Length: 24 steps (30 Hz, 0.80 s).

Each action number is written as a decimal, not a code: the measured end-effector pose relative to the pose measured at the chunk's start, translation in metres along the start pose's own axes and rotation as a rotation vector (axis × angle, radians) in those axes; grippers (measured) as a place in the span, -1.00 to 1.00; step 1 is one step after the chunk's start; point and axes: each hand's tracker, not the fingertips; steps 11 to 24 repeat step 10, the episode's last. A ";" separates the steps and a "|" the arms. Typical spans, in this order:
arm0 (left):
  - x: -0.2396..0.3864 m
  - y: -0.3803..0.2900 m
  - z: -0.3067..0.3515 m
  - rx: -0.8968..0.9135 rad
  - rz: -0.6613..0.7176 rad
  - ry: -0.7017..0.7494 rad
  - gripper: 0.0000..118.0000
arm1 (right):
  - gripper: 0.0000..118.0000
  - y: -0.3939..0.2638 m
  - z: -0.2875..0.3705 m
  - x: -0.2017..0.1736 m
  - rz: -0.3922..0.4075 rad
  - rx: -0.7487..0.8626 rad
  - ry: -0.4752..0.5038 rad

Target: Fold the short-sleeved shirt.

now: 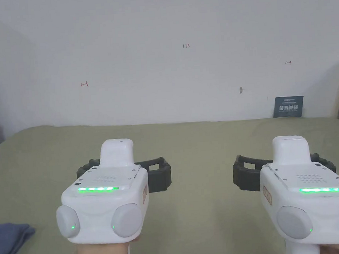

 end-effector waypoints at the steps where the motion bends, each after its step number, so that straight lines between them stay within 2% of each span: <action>1: 0.000 0.000 0.000 -0.001 0.002 0.002 1.00 | 1.00 0.001 0.001 0.000 0.005 0.006 -0.006; 7: -0.003 0.002 0.001 0.003 0.014 0.004 1.00 | 1.00 0.001 0.002 0.000 0.016 -0.012 0.022; 24: -0.004 0.002 0.001 0.002 0.015 0.003 1.00 | 1.00 0.000 0.002 -0.001 0.021 -0.010 0.021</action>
